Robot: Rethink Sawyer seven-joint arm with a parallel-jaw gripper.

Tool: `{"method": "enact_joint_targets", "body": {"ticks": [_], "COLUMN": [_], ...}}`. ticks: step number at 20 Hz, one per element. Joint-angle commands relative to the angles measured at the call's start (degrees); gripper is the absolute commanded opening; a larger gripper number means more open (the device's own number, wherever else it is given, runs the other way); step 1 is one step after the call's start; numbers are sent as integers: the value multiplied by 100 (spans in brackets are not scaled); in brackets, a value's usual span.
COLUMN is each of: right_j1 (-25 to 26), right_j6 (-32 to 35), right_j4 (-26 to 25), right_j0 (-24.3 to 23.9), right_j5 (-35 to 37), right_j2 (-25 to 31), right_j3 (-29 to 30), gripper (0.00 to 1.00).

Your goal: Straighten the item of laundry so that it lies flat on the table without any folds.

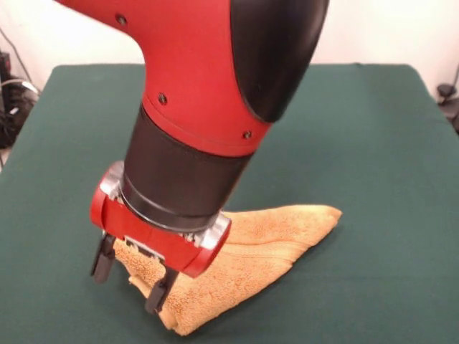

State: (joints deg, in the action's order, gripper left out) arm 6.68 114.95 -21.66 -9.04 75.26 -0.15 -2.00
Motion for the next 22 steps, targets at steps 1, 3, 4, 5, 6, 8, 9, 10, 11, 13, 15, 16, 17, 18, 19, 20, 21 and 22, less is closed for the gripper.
{"method": "enact_joint_targets", "body": {"ticks": [1, 3, 4, 5, 6, 8, 9, 10, 11, 13, 15, 16, 17, 18, 19, 20, 21, 22], "right_j1": [513, 451, 430, 410, 355, 239, 164, 99, 43, -13, -40, -53, -63, -64, -62, -60, -73, -87], "right_j6": [1406, 1325, 1324, 1325, 1335, 1310, 1337, 1409, 1503, 1689, 1815, 1860, 1925, 1999, 2038, 2078, 2052, 2004], "right_j4": [154, 310, 361, 351, 383, 472, 523, 575, 609, 643, 699, 731, 758, 777, 786, 810, 848, 887], "right_j0": [63, 1, -14, 17, 35, 60, 63, 84, 112, 193, 266, 299, 326, 356, 390, 416, 428, 434], "right_j5": [-261, -279, -292, -329, -264, -65, -7, 43, 85, 205, 231, 235, 177, 114, 105, 53, 56, 55], "right_j2": [747, 737, 733, 675, 643, 614, 602, 598, 580, 536, 520, 518, 523, 523, 522, 516, 521, 519], "right_j3": [876, 1008, 1046, 1058, 1087, 1143, 1185, 1221, 1242, 1223, 1232, 1244, 1267, 1281, 1266, 1265, 1281, 1301], "gripper": [100, 100, 100, 100, 100, 100, 100, 100, 100, 100, 100, 100, 100, 100, 100, 100, 100, 100]}}
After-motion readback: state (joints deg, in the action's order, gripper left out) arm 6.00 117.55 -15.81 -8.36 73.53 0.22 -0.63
